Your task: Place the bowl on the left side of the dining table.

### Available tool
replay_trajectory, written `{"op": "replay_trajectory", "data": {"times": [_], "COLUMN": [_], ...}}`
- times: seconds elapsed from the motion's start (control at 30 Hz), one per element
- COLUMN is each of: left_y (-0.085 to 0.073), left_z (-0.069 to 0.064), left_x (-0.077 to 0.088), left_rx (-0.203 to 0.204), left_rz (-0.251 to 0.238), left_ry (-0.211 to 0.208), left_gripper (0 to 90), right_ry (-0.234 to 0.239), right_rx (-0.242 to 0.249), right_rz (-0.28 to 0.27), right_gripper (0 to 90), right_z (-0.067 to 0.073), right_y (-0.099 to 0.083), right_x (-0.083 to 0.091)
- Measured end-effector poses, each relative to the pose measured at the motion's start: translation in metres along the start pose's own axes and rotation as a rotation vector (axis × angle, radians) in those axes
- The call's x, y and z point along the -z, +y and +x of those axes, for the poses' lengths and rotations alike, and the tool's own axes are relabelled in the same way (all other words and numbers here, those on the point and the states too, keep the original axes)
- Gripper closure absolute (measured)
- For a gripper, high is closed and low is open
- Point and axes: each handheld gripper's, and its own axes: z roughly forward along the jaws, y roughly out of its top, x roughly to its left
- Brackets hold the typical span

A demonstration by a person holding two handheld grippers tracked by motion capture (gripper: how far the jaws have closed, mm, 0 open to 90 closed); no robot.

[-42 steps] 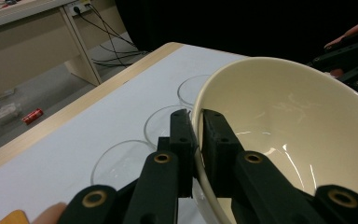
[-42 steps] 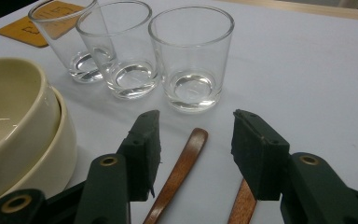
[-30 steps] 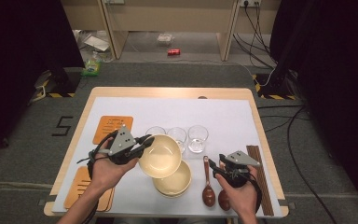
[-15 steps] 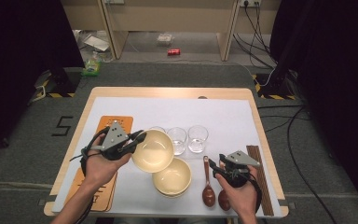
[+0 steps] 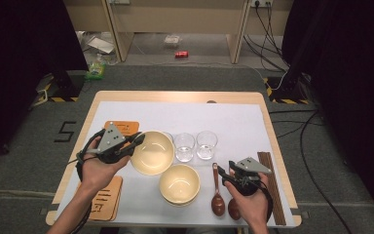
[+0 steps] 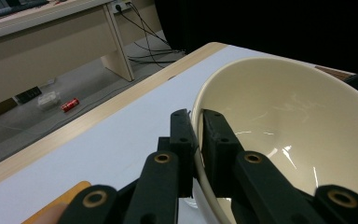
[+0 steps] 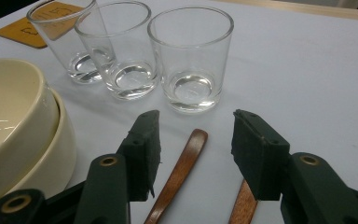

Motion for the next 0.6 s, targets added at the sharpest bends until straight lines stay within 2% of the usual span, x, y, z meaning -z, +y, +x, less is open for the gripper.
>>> {"op": "replay_trajectory", "data": {"times": [0.6], "left_y": [-0.004], "left_z": [0.02], "left_x": [0.005], "left_rx": [0.026], "left_rz": [0.0], "left_ry": [0.05], "left_gripper": [82.6], "right_ry": [-0.001], "right_rx": [-0.002], "right_rz": [-0.002], "right_gripper": [51.9], "right_z": [0.0], "right_y": [0.0], "right_x": [0.0]}}
